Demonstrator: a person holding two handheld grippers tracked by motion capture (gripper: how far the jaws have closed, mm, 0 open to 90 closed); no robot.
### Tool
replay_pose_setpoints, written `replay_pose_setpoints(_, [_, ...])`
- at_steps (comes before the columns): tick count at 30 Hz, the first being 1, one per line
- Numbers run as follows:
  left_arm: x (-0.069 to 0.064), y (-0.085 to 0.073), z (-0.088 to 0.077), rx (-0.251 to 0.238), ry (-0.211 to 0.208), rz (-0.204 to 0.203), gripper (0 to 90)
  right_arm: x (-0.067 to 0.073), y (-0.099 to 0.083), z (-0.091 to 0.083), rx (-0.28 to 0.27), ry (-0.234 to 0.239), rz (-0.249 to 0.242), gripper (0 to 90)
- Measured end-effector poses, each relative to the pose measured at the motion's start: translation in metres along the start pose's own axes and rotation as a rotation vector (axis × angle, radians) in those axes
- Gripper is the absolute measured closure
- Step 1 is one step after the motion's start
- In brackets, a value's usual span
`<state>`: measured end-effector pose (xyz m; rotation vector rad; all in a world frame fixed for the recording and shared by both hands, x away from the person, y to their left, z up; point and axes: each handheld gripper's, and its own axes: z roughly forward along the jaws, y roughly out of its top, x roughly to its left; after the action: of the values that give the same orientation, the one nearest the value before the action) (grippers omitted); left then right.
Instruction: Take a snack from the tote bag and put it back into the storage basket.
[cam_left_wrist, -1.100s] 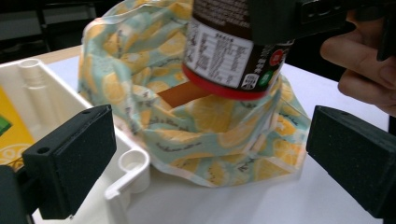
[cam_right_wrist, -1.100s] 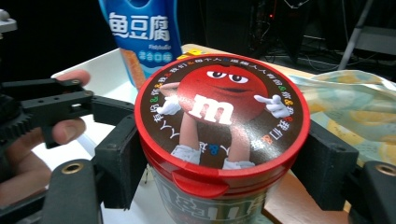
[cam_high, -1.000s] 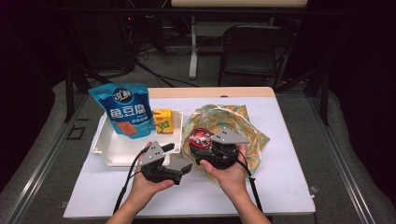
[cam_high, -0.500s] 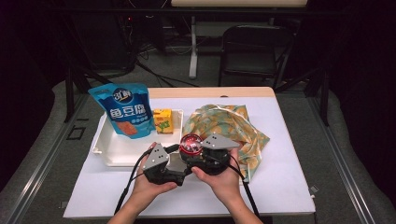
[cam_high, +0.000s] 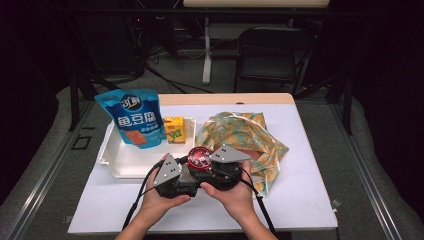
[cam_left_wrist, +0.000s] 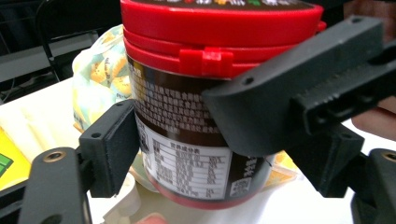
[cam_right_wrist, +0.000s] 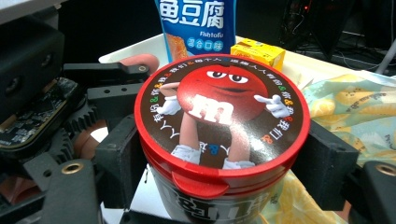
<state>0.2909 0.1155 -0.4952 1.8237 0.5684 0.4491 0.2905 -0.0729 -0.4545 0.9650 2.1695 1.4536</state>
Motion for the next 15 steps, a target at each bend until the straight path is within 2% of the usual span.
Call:
replay_pose_setpoints(6, [0.0008, -0.0012, -0.0009, -0.004, 0.009, 0.005, 25.0, 0.0002, 0.0, 0.0011, 0.005, 0.01, 0.002, 25.2])
replay_pose_setpoints(7, [0.0002, -0.0014, -0.0012, -0.003, 0.024, 0.007, 25.1, 0.0005, 0.0, 0.0013, 0.007, 0.008, -0.001, 25.1])
replay_pose_setpoints(8, [0.0008, -0.0018, -0.0014, -0.006, 0.009, 0.008, 25.2, 0.0007, 0.0001, 0.0012, 0.009, 0.007, -0.007, 25.1])
replay_pose_setpoints(11, [0.0, -0.0015, -0.0021, -0.004, 0.018, 0.012, 25.6, 0.0014, 0.0002, 0.0014, 0.008, 0.007, -0.016, 25.0])
replay_pose_setpoints(13, [-0.0015, -0.0018, -0.0027, -0.013, 0.042, 0.012, 25.8, 0.0013, 0.0003, 0.0017, 0.004, 0.013, -0.022, 24.8])
replay_pose_setpoints(15, [0.0001, -0.0015, -0.0034, -0.016, 0.016, 0.007, 25.9, 0.001, 0.0005, 0.0014, -0.003, 0.021, -0.024, 24.3])
